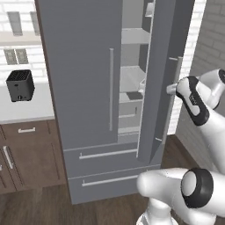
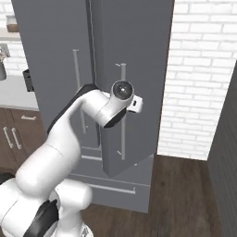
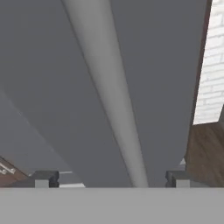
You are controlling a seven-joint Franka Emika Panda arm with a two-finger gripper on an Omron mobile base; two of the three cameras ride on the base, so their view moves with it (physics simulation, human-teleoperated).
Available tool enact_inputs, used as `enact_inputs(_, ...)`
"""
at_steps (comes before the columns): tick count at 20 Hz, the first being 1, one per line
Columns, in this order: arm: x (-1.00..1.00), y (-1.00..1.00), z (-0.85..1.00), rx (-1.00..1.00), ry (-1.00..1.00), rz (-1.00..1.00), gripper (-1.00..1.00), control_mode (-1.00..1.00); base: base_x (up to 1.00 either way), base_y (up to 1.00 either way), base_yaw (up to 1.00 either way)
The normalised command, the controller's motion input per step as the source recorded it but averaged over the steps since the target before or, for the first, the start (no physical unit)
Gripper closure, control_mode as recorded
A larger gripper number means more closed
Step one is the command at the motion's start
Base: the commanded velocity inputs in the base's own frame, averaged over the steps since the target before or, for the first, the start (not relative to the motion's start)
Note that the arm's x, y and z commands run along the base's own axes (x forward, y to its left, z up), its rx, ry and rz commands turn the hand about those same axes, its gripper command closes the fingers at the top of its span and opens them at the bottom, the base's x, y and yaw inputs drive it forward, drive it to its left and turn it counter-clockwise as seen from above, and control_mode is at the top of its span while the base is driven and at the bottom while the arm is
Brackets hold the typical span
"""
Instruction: Take the strawberry from the fridge and place it on top of the pancake, located on the dining counter.
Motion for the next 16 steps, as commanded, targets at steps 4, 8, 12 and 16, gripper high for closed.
enact_inputs(4, -1.0, -0.26, 0.01, 0.01, -0.03, 0.0, -1.0, -1.0, 0.0, 0.0, 0.0)
enact_inputs(8, -0.84, -0.13, 0.11, 0.0, -0.02, 0.0, -1.0, -1.0, 0.0, 0.0, 0.0)
enact_inputs(12, -0.2, 0.59, 0.31, -0.13, 0.0, -0.06, -1.0, -1.0, 0.0, 0.0, 0.0)
enact_inputs(16, 0.37, 1.0, 0.08, -0.27, 0.05, -0.11, -1.0, -1.0, 0.0, 0.0, 0.0)
